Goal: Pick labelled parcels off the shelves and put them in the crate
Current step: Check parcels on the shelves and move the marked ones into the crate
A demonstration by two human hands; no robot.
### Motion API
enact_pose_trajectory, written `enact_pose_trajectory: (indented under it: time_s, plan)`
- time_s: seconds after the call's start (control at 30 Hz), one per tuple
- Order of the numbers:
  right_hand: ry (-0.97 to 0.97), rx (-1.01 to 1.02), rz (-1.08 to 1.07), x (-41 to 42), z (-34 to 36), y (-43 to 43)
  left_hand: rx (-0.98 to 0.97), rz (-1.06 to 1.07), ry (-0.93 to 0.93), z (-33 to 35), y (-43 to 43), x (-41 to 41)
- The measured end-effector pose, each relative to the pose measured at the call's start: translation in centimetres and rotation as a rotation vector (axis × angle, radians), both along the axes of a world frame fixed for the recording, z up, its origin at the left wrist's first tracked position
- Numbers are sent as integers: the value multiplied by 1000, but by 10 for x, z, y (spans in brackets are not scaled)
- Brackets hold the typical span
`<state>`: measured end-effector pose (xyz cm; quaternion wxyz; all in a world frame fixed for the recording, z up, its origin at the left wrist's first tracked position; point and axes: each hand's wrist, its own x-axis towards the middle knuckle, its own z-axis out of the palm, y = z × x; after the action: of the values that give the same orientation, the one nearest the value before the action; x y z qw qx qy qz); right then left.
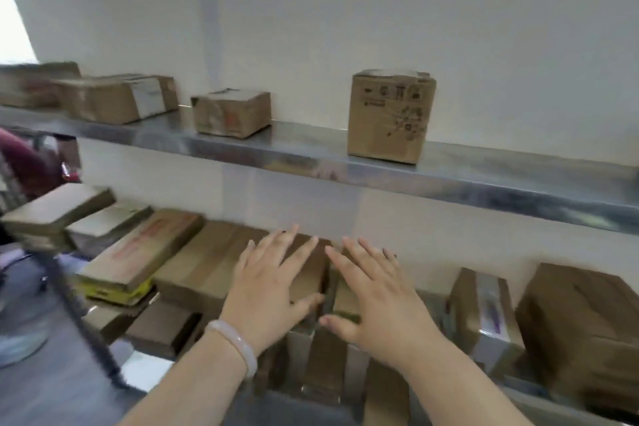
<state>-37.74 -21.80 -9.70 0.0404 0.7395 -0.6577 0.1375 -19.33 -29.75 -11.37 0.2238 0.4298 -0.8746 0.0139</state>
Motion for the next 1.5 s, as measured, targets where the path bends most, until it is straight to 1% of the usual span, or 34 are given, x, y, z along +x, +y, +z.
enact_pose_trajectory:
  time_s: [0.13,0.3,0.5,0.63,0.8,0.9,1.0,1.07,1.13,1.2,1.3,1.4,1.5]
  plan:
    - [-7,81,155,97,-21,-42,29,214,-34,-18,-22,112]
    - [-28,102,322,212,-36,-84,58,427,15,-34,-36,231]
    - [-15,111,438,311,-32,-137,130,578,52,-55,-50,316]
    - [-1,121,485,357,-33,-179,122,658,47,-60,-75,357]
    - [-3,159,464,404,-54,-251,144,724,-5,-58,-133,403]
    - [-50,184,465,432,-57,-297,204,745,-22,-57,-173,425]
    - [-95,204,483,455,-51,-340,194,769,-57,-46,-219,450]
    - [-112,205,463,469,-47,-368,178,784,-34,-40,-249,465]
    - [-118,215,429,482,-49,-390,213,776,-12,-41,-274,477]
    - [-122,253,415,497,-53,-406,244,756,-30,-47,-294,489]
    - [-89,277,407,513,-60,-427,246,741,2,-54,-330,511]
    - [-95,262,330,520,-64,-451,305,706,59,-62,-375,525]
    - [-167,263,197,527,-65,-464,369,635,-5,-79,-415,534]
